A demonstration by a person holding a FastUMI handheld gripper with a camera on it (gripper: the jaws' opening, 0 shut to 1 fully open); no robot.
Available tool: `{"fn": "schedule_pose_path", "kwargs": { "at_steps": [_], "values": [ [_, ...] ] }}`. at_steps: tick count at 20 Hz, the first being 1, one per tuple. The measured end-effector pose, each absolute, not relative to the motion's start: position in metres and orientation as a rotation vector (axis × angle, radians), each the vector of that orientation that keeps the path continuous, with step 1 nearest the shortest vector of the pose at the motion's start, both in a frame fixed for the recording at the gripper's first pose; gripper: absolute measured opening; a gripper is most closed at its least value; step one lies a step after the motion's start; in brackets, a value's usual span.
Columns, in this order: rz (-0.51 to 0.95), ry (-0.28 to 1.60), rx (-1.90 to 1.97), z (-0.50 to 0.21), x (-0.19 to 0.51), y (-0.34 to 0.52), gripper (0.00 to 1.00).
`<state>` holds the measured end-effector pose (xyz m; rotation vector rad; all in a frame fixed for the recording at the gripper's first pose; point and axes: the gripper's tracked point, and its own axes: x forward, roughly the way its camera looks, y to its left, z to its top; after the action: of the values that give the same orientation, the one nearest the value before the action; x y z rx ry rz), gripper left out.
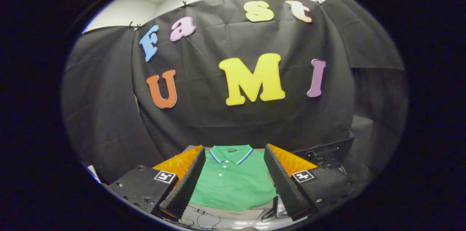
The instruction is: Put the clothes into the washing machine and then close the washing machine lid.
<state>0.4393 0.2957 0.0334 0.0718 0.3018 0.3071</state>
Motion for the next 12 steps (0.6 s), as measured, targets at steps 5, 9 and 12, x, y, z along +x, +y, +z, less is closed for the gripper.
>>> {"fn": "schedule_pose_path", "kwargs": {
  "at_steps": [5, 9, 12],
  "values": [
    [0.327, 0.416, 0.054, -0.009, 0.483, 0.332, 1.0],
    [0.294, 0.524, 0.016, -0.059, 0.508, 0.344, 1.0],
    [0.28, 0.604, 0.002, -0.093, 0.521, 0.353, 1.0]
  ]
}}
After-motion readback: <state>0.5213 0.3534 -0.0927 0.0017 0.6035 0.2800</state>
